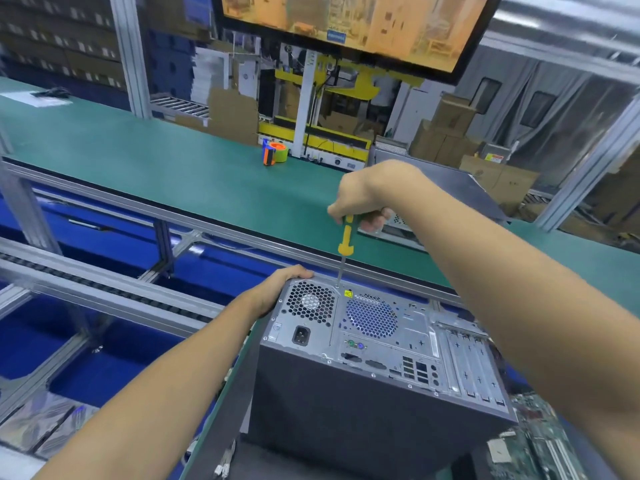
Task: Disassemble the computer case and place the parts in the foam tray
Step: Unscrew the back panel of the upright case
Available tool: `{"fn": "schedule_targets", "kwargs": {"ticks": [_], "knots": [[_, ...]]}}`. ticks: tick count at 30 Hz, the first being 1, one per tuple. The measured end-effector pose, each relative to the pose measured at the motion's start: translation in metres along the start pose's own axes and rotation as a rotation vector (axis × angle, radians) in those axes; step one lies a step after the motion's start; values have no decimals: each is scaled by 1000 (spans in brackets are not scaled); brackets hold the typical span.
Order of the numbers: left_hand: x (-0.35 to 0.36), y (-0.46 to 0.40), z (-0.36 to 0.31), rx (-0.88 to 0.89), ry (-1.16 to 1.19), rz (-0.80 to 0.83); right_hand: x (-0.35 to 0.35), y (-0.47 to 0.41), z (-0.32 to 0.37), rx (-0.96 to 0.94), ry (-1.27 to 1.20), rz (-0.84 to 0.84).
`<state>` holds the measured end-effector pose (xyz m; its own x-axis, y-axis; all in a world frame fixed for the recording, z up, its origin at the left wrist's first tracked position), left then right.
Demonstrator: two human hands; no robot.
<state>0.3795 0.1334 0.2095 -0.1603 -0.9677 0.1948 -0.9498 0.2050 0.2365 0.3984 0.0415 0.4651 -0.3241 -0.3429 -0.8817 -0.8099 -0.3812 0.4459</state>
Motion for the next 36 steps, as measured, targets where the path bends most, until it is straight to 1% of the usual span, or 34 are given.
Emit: {"fn": "schedule_targets", "kwargs": {"ticks": [1, 3, 8, 10, 13, 15, 16, 18, 20, 22, 23, 24, 26, 27, 30, 36], "knots": [[0, 0, 1, -8, -2, 1, 1, -2, 3, -48, 15, 41], [2, 2, 1, -23, -5, 10, 0, -5, 10, -156, 47, 42], [1, 2, 2, -18, -1, 4, 5, -6, 6, -361, -56, 74], [-1, 1, 1, -12, 2, -7, 6, -3, 5, -437, -38, 68], [0, 1, 2, -11, 24, -11, 6, -2, 6, -516, 122, -8], [-1, 0, 3, -12, 45, -24, 5, -4, 5, -547, 123, -76], [-1, 0, 4, -16, 50, -28, 5, -6, 3, -550, 61, -82], [-1, -1, 6, -37, 49, -26, 7, -11, -1, -514, -166, -38], [0, -2, 7, -54, 55, -18, 4, -18, -2, -434, -347, -27], [0, -3, 7, -63, 50, -10, 3, -23, -6, -317, -457, -19], [0, -3, 8, -64, 54, -5, 5, -25, -8, -240, -473, 3], [0, -4, 8, -63, 60, 2, 7, -27, -11, -154, -433, 27], [0, -5, 8, -60, 67, 15, 8, -28, -17, -11, -257, 51], [0, -5, 9, -61, 64, 21, 8, -29, -18, 19, -192, 67], [-1, -8, 8, -50, 89, 20, 9, -30, -15, -1, -154, 146], [-1, -11, 12, -61, 97, 32, 4, -30, -6, -291, -116, 151]]}}
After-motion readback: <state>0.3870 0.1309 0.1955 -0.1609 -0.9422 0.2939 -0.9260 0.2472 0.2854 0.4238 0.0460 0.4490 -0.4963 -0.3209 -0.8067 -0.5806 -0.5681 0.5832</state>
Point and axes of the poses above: each hand's wrist, its own y-axis away from the middle knuckle, its own x-axis out of the palm, z = x × y, the point moved 9 cm from there along -y, towards the middle knuckle, and after that the axes turned 4 degrees about z, right-handed, at the moved point
